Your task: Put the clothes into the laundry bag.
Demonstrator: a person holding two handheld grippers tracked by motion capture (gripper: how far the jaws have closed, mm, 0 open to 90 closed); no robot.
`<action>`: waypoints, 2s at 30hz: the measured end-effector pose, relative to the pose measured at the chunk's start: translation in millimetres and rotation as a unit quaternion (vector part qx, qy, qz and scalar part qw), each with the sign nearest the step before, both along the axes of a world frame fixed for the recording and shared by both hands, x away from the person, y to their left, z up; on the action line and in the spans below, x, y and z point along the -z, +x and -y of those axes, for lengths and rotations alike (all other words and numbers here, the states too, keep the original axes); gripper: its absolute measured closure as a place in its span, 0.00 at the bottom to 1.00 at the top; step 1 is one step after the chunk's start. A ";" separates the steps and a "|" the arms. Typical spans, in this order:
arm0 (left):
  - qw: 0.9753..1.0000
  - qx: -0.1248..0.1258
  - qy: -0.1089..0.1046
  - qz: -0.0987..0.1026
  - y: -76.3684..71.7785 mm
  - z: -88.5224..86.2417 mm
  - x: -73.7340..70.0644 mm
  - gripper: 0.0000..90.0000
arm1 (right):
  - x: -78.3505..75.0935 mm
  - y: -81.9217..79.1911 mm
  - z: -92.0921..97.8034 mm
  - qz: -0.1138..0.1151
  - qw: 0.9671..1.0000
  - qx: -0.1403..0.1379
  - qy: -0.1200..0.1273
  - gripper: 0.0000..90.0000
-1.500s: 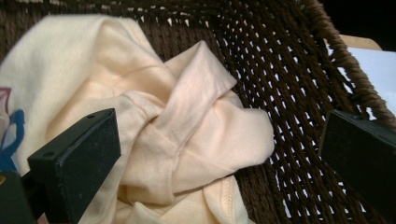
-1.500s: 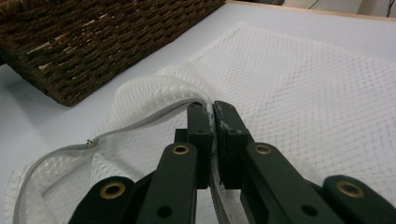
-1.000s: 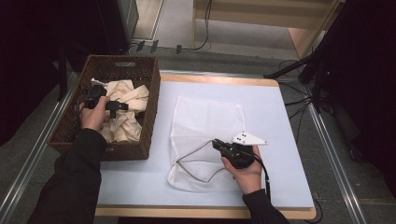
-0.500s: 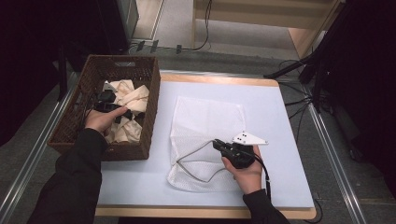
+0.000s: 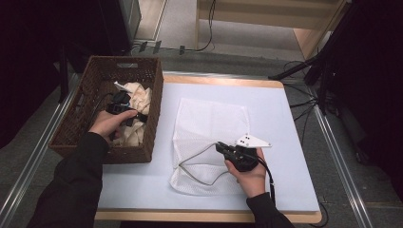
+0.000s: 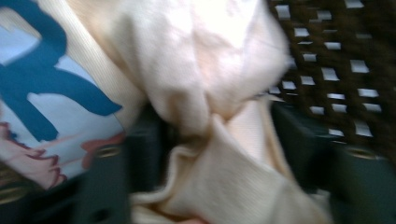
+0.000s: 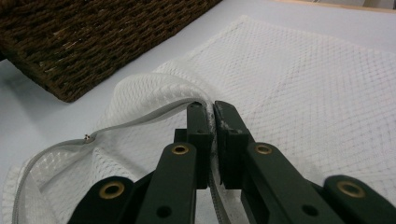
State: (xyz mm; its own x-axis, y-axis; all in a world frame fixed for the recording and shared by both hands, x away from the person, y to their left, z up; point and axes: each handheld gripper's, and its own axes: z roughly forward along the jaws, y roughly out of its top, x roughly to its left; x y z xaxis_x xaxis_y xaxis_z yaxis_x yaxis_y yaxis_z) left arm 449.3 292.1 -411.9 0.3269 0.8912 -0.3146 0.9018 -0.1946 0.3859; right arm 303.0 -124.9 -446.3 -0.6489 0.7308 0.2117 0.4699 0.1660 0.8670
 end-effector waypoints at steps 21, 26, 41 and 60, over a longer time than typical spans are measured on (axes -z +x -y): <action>0.998 0.045 0.038 -0.019 1.4 11.4 4.9 0.78 | 1.7 0.4 0.5 0.000 1.000 0.002 -0.006 0.95; 0.999 0.031 -0.004 -0.010 2.1 5.4 -4.2 0.82 | 2.1 0.4 0.1 0.001 1.000 0.003 -0.008 0.98; 0.968 0.035 -0.089 0.231 -31.3 -0.6 -61.0 0.83 | 2.8 0.6 0.3 0.001 1.000 -0.001 -0.011 0.99; 0.897 0.145 -0.211 0.362 -82.5 64.1 -93.2 0.84 | 2.4 1.1 1.2 0.002 1.000 -0.001 -0.010 0.99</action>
